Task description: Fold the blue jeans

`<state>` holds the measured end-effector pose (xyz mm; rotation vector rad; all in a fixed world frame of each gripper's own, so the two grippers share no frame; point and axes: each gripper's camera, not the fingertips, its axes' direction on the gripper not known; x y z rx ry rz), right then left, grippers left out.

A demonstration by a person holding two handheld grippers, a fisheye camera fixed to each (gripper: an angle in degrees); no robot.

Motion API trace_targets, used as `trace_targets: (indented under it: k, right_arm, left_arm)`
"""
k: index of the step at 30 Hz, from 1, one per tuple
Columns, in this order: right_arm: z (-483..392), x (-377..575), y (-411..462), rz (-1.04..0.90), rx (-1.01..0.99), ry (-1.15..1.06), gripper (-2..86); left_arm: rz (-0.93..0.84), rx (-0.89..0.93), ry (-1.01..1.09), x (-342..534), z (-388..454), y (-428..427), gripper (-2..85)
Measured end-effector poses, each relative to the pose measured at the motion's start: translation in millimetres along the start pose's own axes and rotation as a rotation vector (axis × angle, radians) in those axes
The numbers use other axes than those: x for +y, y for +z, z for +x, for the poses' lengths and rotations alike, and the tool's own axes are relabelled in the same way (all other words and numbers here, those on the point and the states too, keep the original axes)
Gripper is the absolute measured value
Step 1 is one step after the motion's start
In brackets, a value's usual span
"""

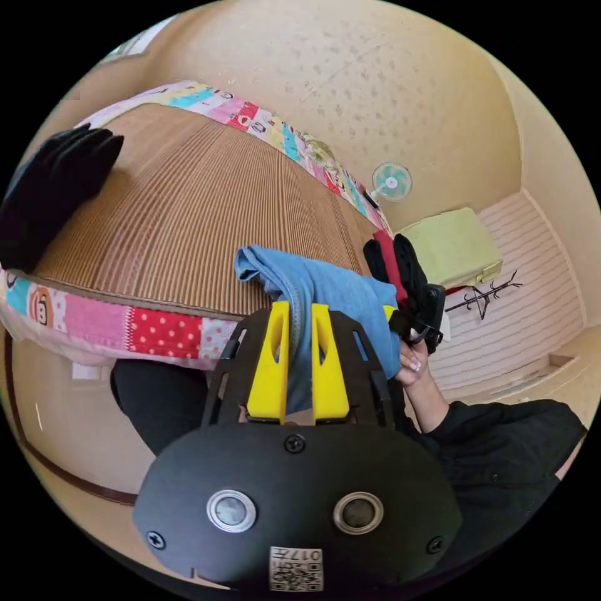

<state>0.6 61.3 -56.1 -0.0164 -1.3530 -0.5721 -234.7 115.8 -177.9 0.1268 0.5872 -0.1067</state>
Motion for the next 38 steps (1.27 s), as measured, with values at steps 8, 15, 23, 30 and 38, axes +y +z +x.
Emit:
trace_targets:
  k: [8,15,23,30,38]
  right_arm:
    - [-116,-203,167,0.081,0.027,-0.273,9.2]
    - [-103,-138,206,-0.087,0.215,-0.216,12.3]
    - [-17,106,33,-0.278,0.587,0.157,10.9]
    - [-92,180,-204,0.223,0.998,0.395,10.0]
    - [-94,173,-350,0.505,1.259,0.444,14.7]
  left_arm:
    - [0.335,-0.360,-0.054,-91,-77,-206,8.1]
    - [0.302,-0.281,-0.351,-37,-175,-224,13.6]
    - [0.126,-0.073,-0.145,93,-63,-35,9.2]
    - [-0.195,0.338,0.109,102,62,104,8.7]
    - [-0.285,0.433,0.469,83,183,117,7.9]
